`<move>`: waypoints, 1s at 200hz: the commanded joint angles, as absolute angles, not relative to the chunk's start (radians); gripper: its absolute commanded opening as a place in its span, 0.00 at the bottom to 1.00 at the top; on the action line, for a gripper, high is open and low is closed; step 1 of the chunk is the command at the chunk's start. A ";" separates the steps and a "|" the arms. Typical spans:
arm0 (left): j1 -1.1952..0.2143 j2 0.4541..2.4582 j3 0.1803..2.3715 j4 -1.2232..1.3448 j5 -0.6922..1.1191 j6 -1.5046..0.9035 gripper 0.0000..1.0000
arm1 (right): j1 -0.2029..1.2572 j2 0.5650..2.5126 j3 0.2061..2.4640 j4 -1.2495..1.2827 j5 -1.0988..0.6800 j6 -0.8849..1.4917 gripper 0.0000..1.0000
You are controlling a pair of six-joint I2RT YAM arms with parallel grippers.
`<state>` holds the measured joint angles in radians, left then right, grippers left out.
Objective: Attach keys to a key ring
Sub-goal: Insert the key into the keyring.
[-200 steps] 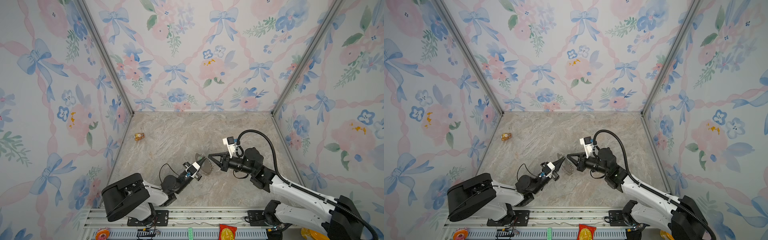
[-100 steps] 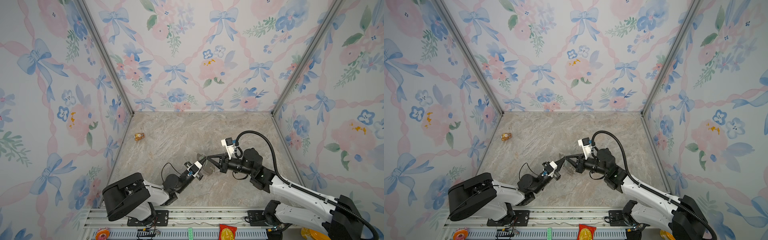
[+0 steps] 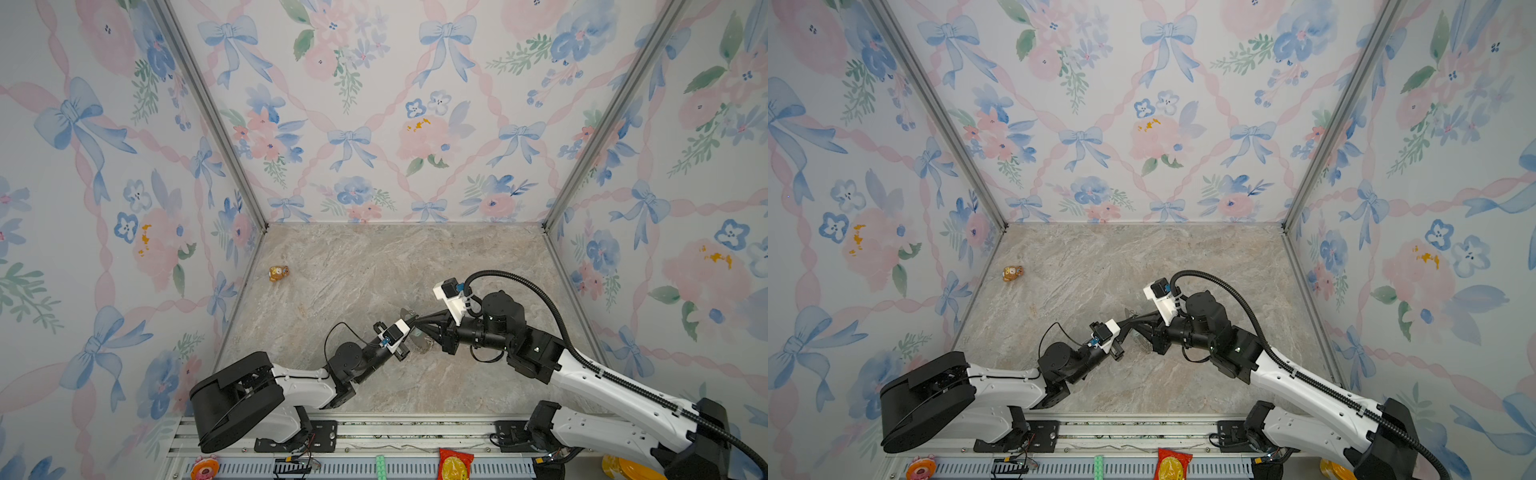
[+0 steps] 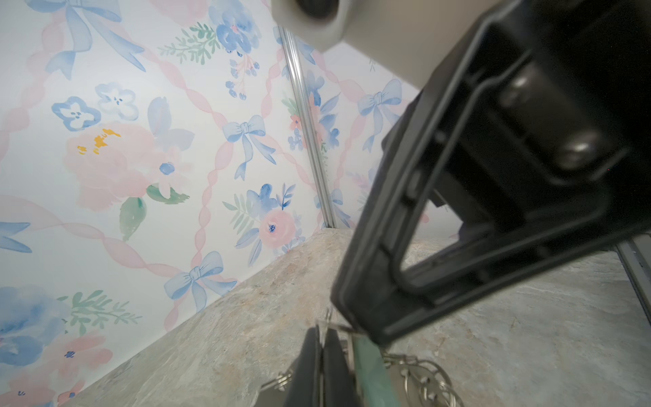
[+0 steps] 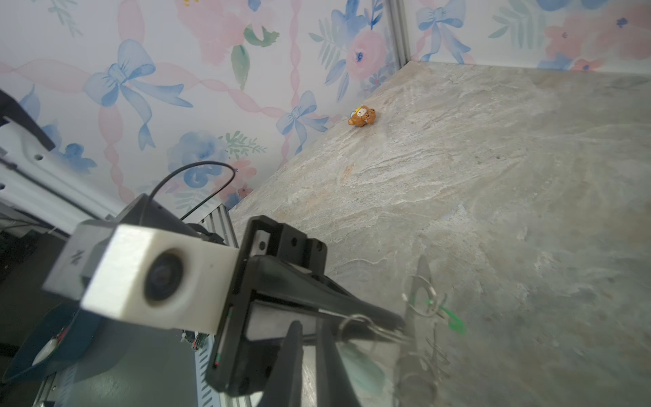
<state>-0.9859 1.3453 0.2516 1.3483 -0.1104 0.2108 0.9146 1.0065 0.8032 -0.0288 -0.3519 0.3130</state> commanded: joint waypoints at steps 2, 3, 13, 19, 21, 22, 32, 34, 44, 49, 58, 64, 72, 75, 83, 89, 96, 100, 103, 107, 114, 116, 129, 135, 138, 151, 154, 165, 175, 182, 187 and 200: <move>-0.962 1.321 0.257 1.313 -0.067 0.171 0.00 | 0.953 0.984 0.868 -0.168 -0.338 0.172 0.19; -0.961 1.320 0.256 1.313 -0.063 0.170 0.00 | 0.953 0.981 0.869 -0.174 -0.334 0.167 0.20; -0.956 1.304 0.248 1.314 -0.035 0.166 0.00 | 0.951 0.953 0.868 -0.221 -0.279 0.124 0.22; -0.951 1.294 0.243 1.315 -0.016 0.161 0.00 | 0.948 0.934 0.868 -0.244 -0.251 0.098 0.22; -0.950 1.291 0.241 1.314 -0.011 0.160 0.00 | 0.948 0.928 0.868 -0.252 -0.243 0.090 0.22; -0.949 1.290 0.240 1.314 -0.008 0.159 0.00 | 0.947 0.925 0.869 -0.255 -0.238 0.085 0.22; -0.938 1.265 0.226 1.314 0.016 0.151 0.00 | 0.931 0.893 0.863 -0.283 -0.206 0.044 0.22; -0.936 1.261 0.224 1.314 0.023 0.149 0.00 | 0.926 0.888 0.861 -0.286 -0.203 0.037 0.22; -0.921 1.234 0.208 1.313 0.071 0.141 0.00 | 0.897 0.856 0.837 -0.283 -0.192 0.007 0.21; -0.913 1.223 0.202 1.313 0.099 0.139 0.00 | 0.879 0.841 0.821 -0.275 -0.198 -0.006 0.21; -0.902 1.201 0.190 1.314 0.148 0.143 0.00 | 0.844 0.820 0.790 -0.261 -0.220 -0.033 0.21; -0.896 1.187 0.182 1.314 0.183 0.146 0.00 | 0.827 0.810 0.774 -0.249 -0.238 -0.053 0.21; -0.887 1.168 0.172 1.313 0.226 0.149 0.00 | 0.817 0.802 0.758 -0.239 -0.264 -0.085 0.21; -0.883 1.163 0.169 1.311 0.243 0.151 0.00 | 0.816 0.800 0.753 -0.236 -0.271 -0.096 0.21; -0.874 1.148 0.167 1.300 0.288 0.151 0.00 | 0.815 0.797 0.745 -0.230 -0.289 -0.123 0.21; -0.870 1.136 0.167 1.284 0.324 0.155 0.00 | 0.816 0.797 0.742 -0.226 -0.306 -0.139 0.21; -0.868 1.123 0.169 1.263 0.364 0.161 0.00 | 0.818 0.801 0.741 -0.222 -0.330 -0.157 0.21; -0.867 1.118 0.171 1.252 0.385 0.167 0.00 | 0.820 0.802 0.739 -0.219 -0.342 -0.167 0.21; -0.867 1.114 0.172 1.244 0.396 0.170 0.00 | 0.822 0.805 0.738 -0.218 -0.351 -0.174 0.21; -0.867 1.109 0.174 1.235 0.417 0.174 0.00 | 0.828 0.807 0.737 -0.217 -0.362 -0.186 0.20; -0.866 1.101 0.178 1.216 0.444 0.178 0.00 | 0.836 0.811 0.735 -0.216 -0.379 -0.205 0.20; -0.866 1.099 0.180 1.211 0.451 0.178 0.00 | 0.841 0.812 0.735 -0.216 -0.385 -0.208 0.20; -0.864 1.086 0.188 1.185 0.493 0.182 0.00 | 0.865 0.815 0.727 -0.210 -0.411 -0.240 0.20; -0.864 1.083 0.190 1.176 0.510 0.183 0.00 | 0.873 0.816 0.724 -0.209 -0.420 -0.249 0.19; -0.864 1.082 0.191 1.172 0.516 0.183 0.00 | 0.875 0.818 0.723 -0.209 -0.425 -0.254 0.19; -0.862 1.077 0.198 1.156 0.539 0.183 0.00 | 0.890 0.822 0.720 -0.211 -0.454 -0.266 0.18; -0.862 1.078 0.200 1.153 0.543 0.182 0.00 | 0.892 0.823 0.718 -0.211 -0.457 -0.267 0.18; -0.861 1.078 0.204 1.150 0.558 0.180 0.00 | 0.904 0.825 0.713 -0.211 -0.472 -0.275 0.18; -0.860 1.079 0.208 1.148 0.571 0.176 0.00 | 0.917 0.827 0.710 -0.216 -0.473 -0.284 0.18; -0.861 1.080 0.211 1.147 0.579 0.174 0.00 | 0.924 0.829 0.710 -0.220 -0.473 -0.290 0.18; -0.860 1.079 0.213 1.147 0.583 0.173 0.00 | 0.928 0.830 0.710 -0.223 -0.469 -0.293 0.18; -0.860 1.079 0.215 1.147 0.590 0.170 0.00 | 0.935 0.836 0.709 -0.227 -0.463 -0.298 0.17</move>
<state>-0.8696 1.0939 0.1799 1.1339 0.5346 0.1745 0.9131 0.8261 0.7197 -0.2214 -0.4404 -0.2600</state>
